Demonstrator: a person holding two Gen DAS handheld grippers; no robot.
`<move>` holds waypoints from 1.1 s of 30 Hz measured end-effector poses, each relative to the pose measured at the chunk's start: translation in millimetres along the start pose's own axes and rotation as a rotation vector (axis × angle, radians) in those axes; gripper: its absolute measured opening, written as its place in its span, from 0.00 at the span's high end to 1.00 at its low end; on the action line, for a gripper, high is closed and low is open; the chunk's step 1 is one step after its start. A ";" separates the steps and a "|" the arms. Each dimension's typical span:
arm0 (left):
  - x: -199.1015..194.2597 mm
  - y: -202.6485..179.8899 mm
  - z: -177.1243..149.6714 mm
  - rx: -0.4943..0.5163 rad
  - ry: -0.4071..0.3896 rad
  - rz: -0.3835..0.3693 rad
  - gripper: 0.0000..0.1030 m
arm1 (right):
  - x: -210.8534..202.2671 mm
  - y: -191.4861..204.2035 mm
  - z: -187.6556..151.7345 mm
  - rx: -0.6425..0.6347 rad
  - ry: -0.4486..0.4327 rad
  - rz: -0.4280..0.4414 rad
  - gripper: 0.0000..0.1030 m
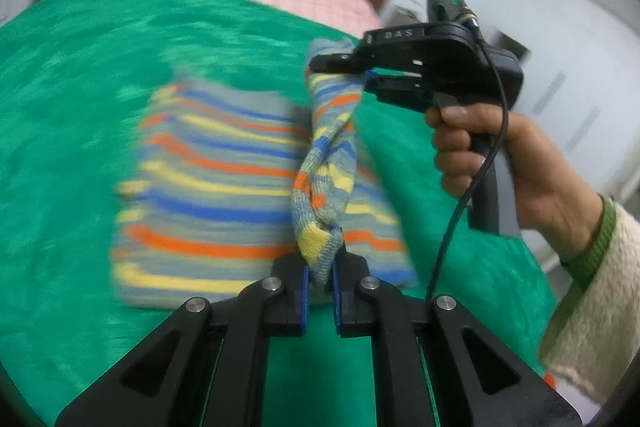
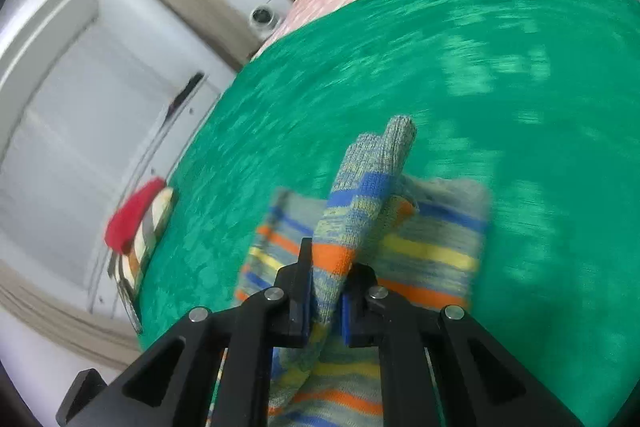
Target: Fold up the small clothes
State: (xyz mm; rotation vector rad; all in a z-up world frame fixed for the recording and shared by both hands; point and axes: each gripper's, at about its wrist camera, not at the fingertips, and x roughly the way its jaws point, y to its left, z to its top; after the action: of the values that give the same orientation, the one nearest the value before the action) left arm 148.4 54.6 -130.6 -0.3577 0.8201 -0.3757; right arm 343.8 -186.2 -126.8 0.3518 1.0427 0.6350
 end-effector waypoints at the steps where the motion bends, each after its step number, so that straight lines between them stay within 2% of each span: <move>1: -1.3 16.8 -1.1 -0.040 0.006 0.016 0.93 | 18.8 11.5 0.5 0.002 0.019 -0.001 0.89; 4: -2.8 53.1 -5.4 -0.111 0.028 0.083 0.91 | 75.3 37.5 -4.6 0.006 0.066 -0.013 0.89; 5: -4.1 62.3 -7.2 -0.127 0.032 0.115 0.84 | 94.2 46.0 -9.1 0.009 0.074 -0.010 0.87; 6: -6.7 70.3 -9.8 -0.142 0.035 0.148 0.69 | 103.2 47.4 -9.4 0.025 0.076 0.010 0.82; 7: -11.7 77.9 -12.8 -0.164 0.031 0.174 0.48 | 113.4 49.3 -11.9 0.060 0.084 0.068 0.71; 8: -19.4 83.1 -15.8 -0.184 0.013 0.180 0.39 | 122.6 48.6 -17.5 0.125 0.105 0.173 0.60; 9: -25.6 84.9 -18.1 -0.189 -0.008 0.174 0.32 | 123.5 48.0 -21.0 0.159 0.102 0.220 0.46; 11: -37.7 82.5 -17.5 -0.166 -0.055 0.159 0.30 | 110.3 52.6 -25.7 0.155 0.055 0.248 0.44; 13: -40.2 78.2 -14.6 -0.135 -0.067 0.143 0.24 | 85.1 60.2 -29.2 0.060 0.014 0.183 0.44; 15: -32.0 70.1 -9.9 -0.112 -0.053 0.132 0.23 | 54.1 71.0 -39.4 -0.077 0.009 0.074 0.44; 17: -15.2 65.4 -7.3 -0.087 -0.019 0.191 0.24 | 26.2 79.7 -60.3 -0.219 0.030 -0.011 0.44; 18: -10.7 69.1 -10.1 -0.085 0.002 0.241 0.28 | 14.6 82.8 -75.8 -0.284 0.047 -0.030 0.44; 19: -1.1 76.8 -11.5 -0.089 0.039 0.306 0.29 | 8.1 83.2 -91.8 -0.320 0.064 -0.034 0.43; 20: 5.6 81.6 -12.4 -0.091 0.065 0.331 0.29 | 1.7 75.2 -109.8 -0.332 0.092 -0.023 0.41; 21: 11.5 85.1 -10.4 -0.092 0.079 0.333 0.27 | 2.8 64.4 -126.3 -0.315 0.137 -0.010 0.38; 23: -2.2 81.6 -11.6 -0.093 0.076 0.335 0.27 | 3.5 44.9 -157.4 -0.283 0.177 -0.029 0.39; 25: -27.5 70.8 -11.6 -0.047 0.026 0.337 0.23 | -17.5 42.6 -180.1 -0.268 0.101 -0.056 0.39; 27: -51.5 57.9 -16.5 0.030 -0.035 0.342 0.02 | -51.8 45.5 -195.3 -0.250 0.003 -0.050 0.38; 28: -63.0 53.1 -20.7 0.074 -0.079 0.370 0.00 | -69.5 47.2 -203.8 -0.252 -0.049 -0.058 0.32; 30: -68.5 53.0 -26.4 0.127 -0.127 0.416 0.00 | -102.8 48.2 -224.0 -0.282 -0.148 -0.172 0.21; 31: -65.1 56.6 -27.5 0.141 -0.134 0.443 0.00 | -115.4 45.8 -233.1 -0.297 -0.192 -0.261 0.17; 33: -46.8 72.5 -28.6 0.127 -0.117 0.482 0.01 | -133.8 26.9 -246.1 -0.290 -0.247 -0.402 0.17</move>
State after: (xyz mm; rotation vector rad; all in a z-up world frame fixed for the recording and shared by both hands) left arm 110.8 134.7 -151.2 -0.0560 0.7363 0.0441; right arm 71.5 -256.8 -136.2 -0.0362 0.7416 0.3601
